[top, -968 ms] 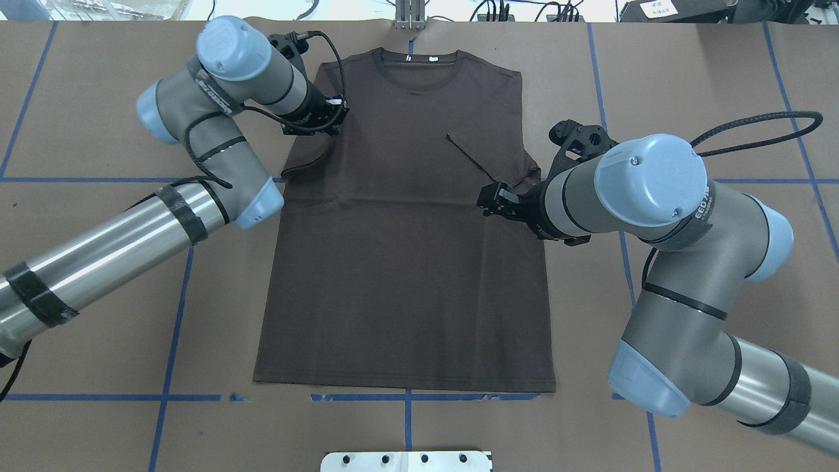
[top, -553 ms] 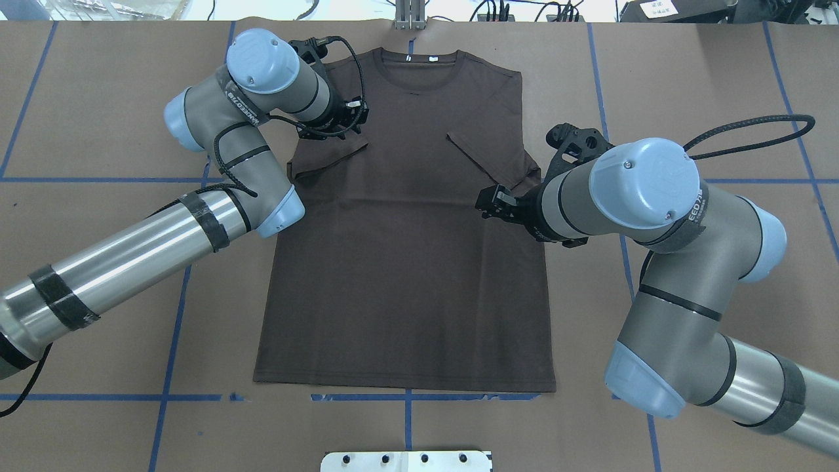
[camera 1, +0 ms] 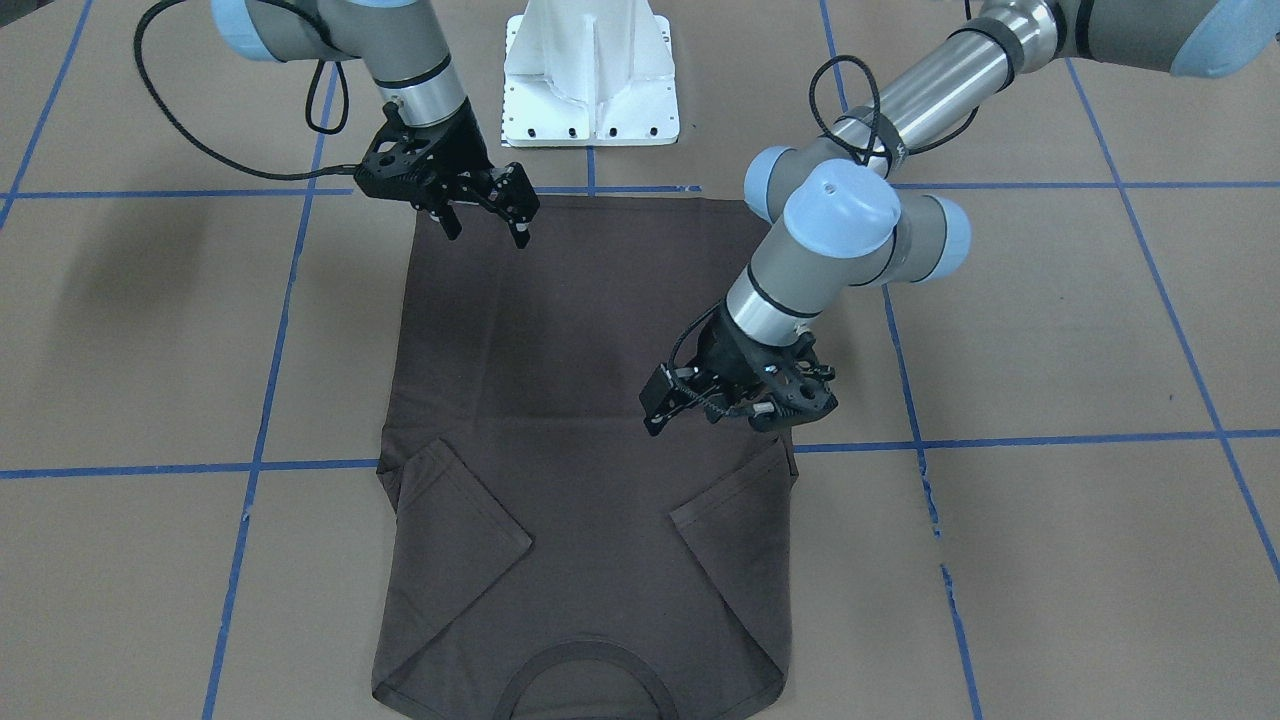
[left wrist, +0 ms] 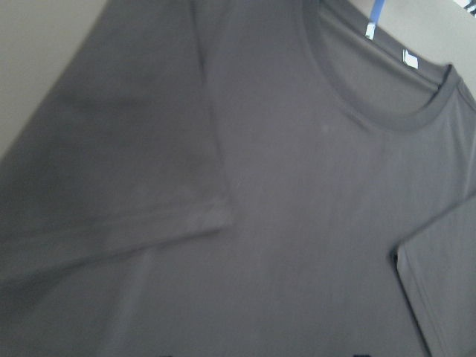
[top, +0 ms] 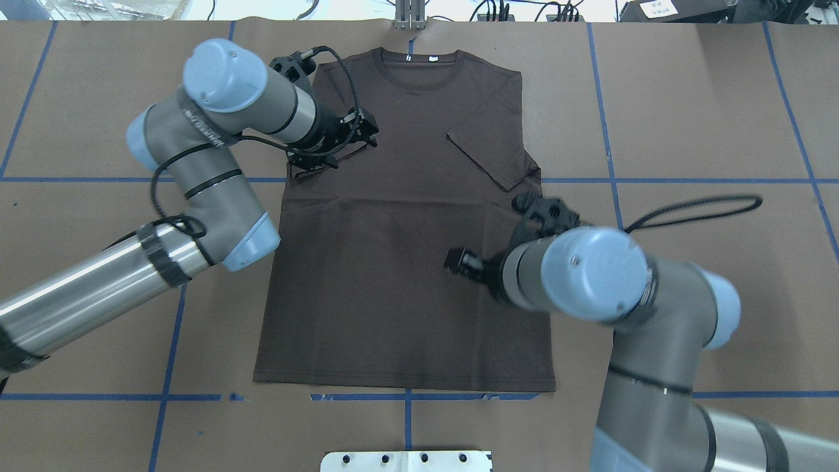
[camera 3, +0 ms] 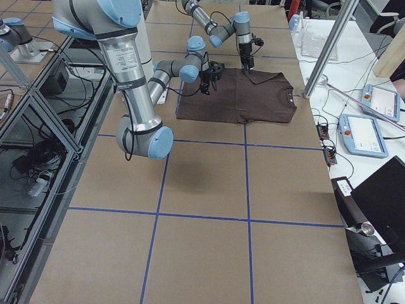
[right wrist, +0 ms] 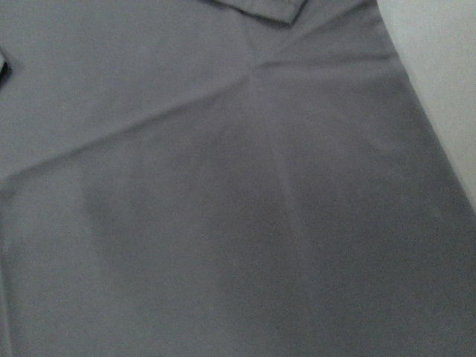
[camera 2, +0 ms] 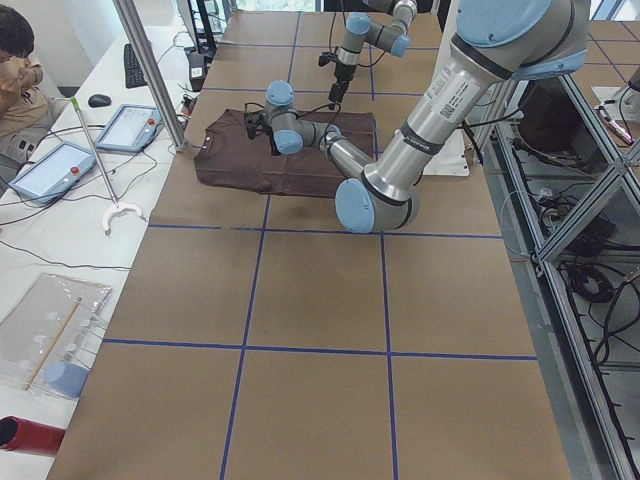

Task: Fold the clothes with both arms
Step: 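Move both grippers to the hem corners nearest the robot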

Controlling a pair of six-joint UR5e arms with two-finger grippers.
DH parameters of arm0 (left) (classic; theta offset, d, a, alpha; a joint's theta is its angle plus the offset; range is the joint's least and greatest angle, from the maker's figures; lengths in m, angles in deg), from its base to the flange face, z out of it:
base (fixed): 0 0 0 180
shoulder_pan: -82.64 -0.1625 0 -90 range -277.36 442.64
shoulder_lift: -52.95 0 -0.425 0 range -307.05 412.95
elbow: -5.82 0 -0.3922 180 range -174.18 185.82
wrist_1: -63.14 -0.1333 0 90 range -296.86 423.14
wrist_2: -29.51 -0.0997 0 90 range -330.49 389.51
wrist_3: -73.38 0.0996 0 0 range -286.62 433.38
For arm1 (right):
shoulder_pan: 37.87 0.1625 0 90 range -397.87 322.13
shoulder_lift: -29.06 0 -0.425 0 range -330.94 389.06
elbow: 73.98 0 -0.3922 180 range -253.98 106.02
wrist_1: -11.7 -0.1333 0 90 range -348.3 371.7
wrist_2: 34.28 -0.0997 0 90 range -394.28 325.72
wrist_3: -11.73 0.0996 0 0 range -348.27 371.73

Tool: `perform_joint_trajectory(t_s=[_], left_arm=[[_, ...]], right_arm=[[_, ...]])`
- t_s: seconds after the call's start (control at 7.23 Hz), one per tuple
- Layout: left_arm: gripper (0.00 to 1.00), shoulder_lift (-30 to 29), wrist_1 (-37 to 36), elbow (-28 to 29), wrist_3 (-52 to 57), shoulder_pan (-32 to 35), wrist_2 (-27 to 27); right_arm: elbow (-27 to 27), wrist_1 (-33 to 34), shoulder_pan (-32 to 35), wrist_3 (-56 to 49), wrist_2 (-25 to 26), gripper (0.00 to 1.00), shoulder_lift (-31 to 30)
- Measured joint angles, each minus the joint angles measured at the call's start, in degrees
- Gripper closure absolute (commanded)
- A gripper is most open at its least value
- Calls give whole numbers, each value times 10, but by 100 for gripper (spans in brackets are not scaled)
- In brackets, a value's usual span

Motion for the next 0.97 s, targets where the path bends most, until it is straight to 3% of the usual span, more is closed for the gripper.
perform_joint_trajectory(t_s=[0.41, 0.69, 0.97], left_arm=[[14, 38, -6, -52, -2, -3, 2], [14, 41, -6, -54, -6, -8, 0], [14, 41, -6, -54, -10, -10, -1]], right_arm=[[27, 42, -111, 65, 81, 22, -70], [54, 49, -120, 74, 89, 23, -130], [60, 51, -122, 87, 87, 30, -151]])
